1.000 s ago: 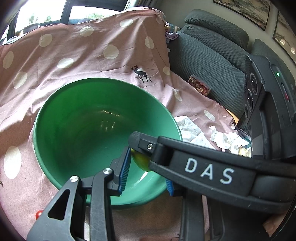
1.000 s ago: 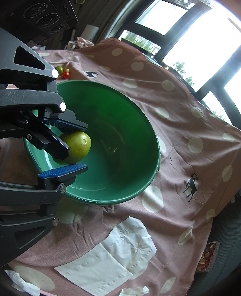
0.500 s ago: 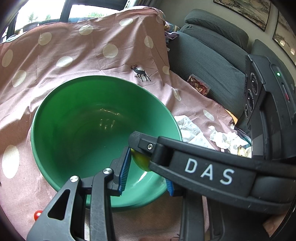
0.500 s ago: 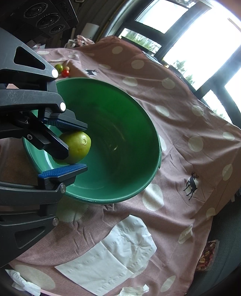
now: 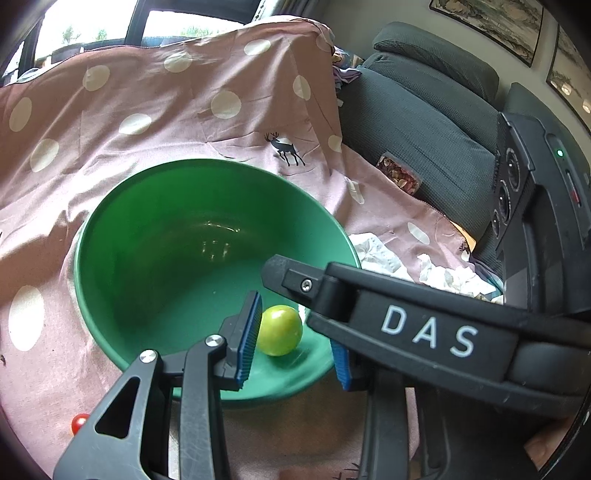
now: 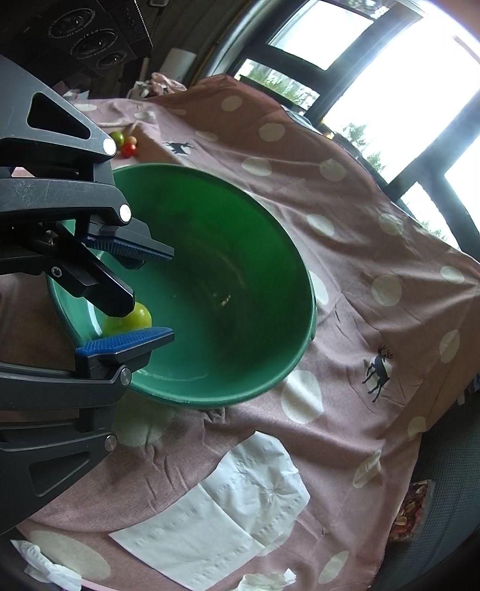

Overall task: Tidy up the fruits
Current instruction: 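Lower the lemon into the green bowl and open the right gripper, then withdraw the right gripper from the bowl toward the orange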

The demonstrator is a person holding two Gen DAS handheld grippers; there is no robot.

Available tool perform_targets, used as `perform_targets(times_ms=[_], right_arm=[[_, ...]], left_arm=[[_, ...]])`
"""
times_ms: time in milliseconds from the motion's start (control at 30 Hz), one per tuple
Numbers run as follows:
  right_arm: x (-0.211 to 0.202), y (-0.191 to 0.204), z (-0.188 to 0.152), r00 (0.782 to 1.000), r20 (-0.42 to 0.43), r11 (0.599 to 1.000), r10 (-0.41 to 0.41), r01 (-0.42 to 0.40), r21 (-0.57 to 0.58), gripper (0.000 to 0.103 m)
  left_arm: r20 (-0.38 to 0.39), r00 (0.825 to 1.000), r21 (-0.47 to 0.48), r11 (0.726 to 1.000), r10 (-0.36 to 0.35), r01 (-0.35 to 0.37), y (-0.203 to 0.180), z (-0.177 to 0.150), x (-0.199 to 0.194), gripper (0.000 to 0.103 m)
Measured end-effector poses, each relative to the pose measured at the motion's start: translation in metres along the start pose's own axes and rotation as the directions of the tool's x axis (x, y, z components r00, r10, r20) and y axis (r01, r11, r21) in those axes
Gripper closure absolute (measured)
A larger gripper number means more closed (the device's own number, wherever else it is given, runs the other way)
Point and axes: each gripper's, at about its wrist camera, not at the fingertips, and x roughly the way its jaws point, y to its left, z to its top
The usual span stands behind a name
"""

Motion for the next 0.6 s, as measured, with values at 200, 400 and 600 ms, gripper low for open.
perform_targets(times_ms=[200, 400, 600], right_arm=[[-0.008, 0.006, 0.001, 0.998, 0.047, 0.999, -0.034, 0.035, -0.016, 0.063], [-0.014, 0.014, 0.001, 0.995, 0.089, 0.997, -0.053, 0.057, -0.043, 0.063], [-0.018, 0.029, -0.003, 0.992, 0.121, 0.996, -0.023, 0.033, -0.08, 0.058]], left_arm=[[0.033, 0.998, 0.01, 0.999, 0.048, -0.048, 0.001, -0.001, -0.021, 0.06], [0.077, 0.99, -0.03, 0.993, 0.118, -0.116, 0.016, -0.005, -0.058, 0.054], [0.129, 0.959, -0.11, 0.965, 0.251, -0.237, 0.043, -0.008, -0.106, 0.046]])
